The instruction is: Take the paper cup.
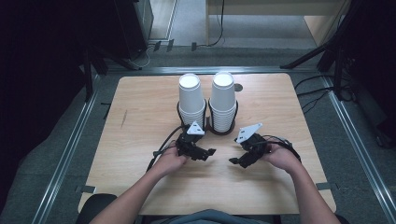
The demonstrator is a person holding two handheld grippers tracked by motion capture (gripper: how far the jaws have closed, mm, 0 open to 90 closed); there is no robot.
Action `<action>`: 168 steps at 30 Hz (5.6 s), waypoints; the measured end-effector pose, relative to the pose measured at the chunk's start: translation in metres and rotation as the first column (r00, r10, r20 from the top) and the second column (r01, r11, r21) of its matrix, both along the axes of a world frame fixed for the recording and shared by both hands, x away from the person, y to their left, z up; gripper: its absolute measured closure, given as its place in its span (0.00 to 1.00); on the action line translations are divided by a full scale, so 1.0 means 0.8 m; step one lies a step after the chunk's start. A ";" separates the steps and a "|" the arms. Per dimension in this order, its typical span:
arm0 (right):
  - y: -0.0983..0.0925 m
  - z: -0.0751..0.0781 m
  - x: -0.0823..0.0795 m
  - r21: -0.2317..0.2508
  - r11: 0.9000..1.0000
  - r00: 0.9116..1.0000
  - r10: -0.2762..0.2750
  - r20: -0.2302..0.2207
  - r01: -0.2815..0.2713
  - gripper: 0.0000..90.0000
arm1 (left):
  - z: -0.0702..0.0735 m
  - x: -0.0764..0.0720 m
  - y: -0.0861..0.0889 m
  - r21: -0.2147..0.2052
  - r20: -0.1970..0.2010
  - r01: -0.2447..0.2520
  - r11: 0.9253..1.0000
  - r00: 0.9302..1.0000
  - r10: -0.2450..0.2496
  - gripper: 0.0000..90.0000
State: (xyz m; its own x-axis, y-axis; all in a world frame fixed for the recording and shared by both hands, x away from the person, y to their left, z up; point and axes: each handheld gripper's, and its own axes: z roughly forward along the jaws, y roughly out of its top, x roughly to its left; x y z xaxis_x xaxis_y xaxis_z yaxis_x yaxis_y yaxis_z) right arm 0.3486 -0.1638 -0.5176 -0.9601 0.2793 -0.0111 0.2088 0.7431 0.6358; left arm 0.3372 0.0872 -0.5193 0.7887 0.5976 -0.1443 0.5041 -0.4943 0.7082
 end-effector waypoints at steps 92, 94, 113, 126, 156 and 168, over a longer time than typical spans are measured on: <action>-0.016 0.141 0.052 0.139 0.978 0.987 -0.146 -0.072 0.155 0.34 | 0.113 0.057 -0.035 -0.027 0.028 -0.057 0.998 0.998 0.058 0.99; -0.015 0.148 0.054 0.134 0.979 0.988 -0.143 -0.063 0.151 0.34 | 0.112 0.058 -0.035 -0.023 0.028 -0.059 0.998 0.998 0.060 0.99; 0.014 0.227 0.097 0.090 0.977 0.981 -0.195 0.011 0.193 0.20 | 0.112 0.061 -0.035 -0.010 0.040 -0.089 0.996 0.995 0.089 0.97; 0.059 0.244 0.120 0.063 0.977 0.979 -0.204 0.017 0.203 0.16 | 0.111 0.060 -0.037 0.001 0.045 -0.094 0.996 0.995 0.094 0.97; 0.095 0.244 0.132 -0.048 0.970 0.970 -0.234 0.060 0.237 0.28 | 0.110 0.060 -0.039 0.032 0.056 -0.104 0.994 0.993 0.102 0.99; 0.097 0.247 0.134 -0.057 0.964 0.965 -0.258 0.037 0.260 0.29 | 0.111 0.059 -0.039 0.038 0.058 -0.102 0.994 0.993 0.100 0.99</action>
State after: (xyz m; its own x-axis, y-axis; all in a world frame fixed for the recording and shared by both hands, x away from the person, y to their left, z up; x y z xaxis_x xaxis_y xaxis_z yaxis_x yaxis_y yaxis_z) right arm 0.4556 -0.0865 -0.3200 -0.8541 0.5163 -0.0623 0.3816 0.7037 0.5993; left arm 0.3847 0.0558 -0.4306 0.7300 0.6793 -0.0755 0.5130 -0.4715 0.7173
